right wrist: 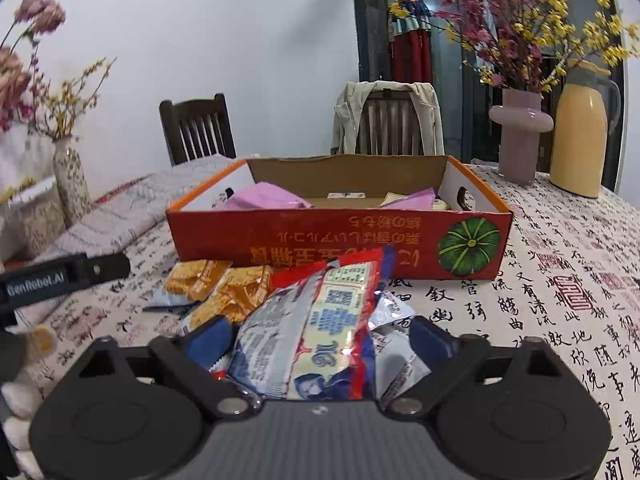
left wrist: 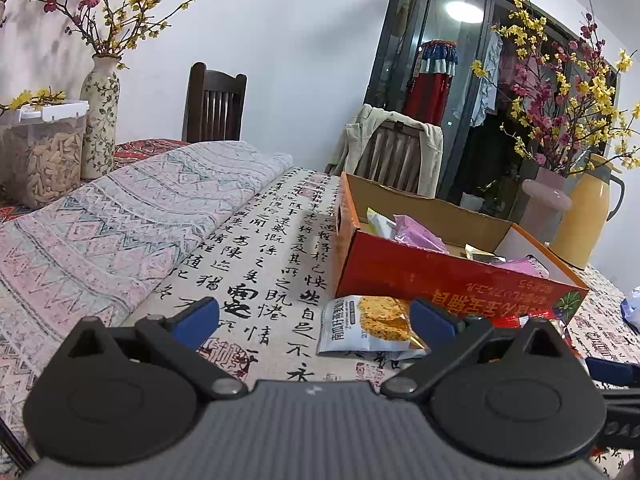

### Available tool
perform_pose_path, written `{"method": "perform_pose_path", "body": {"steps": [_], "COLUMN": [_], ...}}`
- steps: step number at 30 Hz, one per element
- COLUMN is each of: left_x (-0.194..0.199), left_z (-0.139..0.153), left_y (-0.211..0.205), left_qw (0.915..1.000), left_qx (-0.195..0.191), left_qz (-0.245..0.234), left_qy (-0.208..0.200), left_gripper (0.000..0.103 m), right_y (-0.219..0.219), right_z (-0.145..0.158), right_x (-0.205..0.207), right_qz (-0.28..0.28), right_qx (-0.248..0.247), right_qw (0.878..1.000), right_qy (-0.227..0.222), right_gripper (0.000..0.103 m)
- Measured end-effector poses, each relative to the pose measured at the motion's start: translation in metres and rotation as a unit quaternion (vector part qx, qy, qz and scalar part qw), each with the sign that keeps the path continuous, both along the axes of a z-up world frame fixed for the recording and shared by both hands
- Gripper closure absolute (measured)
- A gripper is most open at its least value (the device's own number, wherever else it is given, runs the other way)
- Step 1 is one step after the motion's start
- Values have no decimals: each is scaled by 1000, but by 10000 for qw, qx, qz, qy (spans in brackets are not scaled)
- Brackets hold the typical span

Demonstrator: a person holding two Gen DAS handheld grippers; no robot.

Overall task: Organize snacks
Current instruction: 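Grasp the red-and-silver packet with the right tool, then grasp a cracker packet with the left tool while the right tool holds the red-and-silver packet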

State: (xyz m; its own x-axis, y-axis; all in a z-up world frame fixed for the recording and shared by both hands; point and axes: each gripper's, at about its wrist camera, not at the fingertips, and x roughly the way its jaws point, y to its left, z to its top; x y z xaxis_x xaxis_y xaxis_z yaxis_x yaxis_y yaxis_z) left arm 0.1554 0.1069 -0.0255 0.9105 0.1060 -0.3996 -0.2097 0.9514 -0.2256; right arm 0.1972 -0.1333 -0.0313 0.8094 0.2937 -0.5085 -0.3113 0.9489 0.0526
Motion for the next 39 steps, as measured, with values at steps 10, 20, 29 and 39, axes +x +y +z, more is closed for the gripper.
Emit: {"method": "perform_pose_path", "body": {"steps": [10, 20, 29, 39], "left_x": [0, 2, 3, 5], "left_z": [0, -1, -1, -2], "left_y": [1, 1, -1, -3], "left_qw": [10000, 10000, 9998, 9996], "left_qx": [-43, -29, 40, 114], "left_qz": [5, 54, 125, 188], "left_qy": [6, 54, 114, 176], "left_gripper": [0, 0, 0, 0], "right_y": [-2, -74, -115, -117], "right_z": [5, 10, -14, -21], "right_x": [-12, -4, 15, 15], "right_qz": [171, -453, -659, -491], "right_qx": [-101, 194, 260, 386], "right_qw": [9996, 9980, 9974, 9980], "right_qy": [-189, -402, -122, -28], "right_gripper": [44, 44, 44, 43]}}
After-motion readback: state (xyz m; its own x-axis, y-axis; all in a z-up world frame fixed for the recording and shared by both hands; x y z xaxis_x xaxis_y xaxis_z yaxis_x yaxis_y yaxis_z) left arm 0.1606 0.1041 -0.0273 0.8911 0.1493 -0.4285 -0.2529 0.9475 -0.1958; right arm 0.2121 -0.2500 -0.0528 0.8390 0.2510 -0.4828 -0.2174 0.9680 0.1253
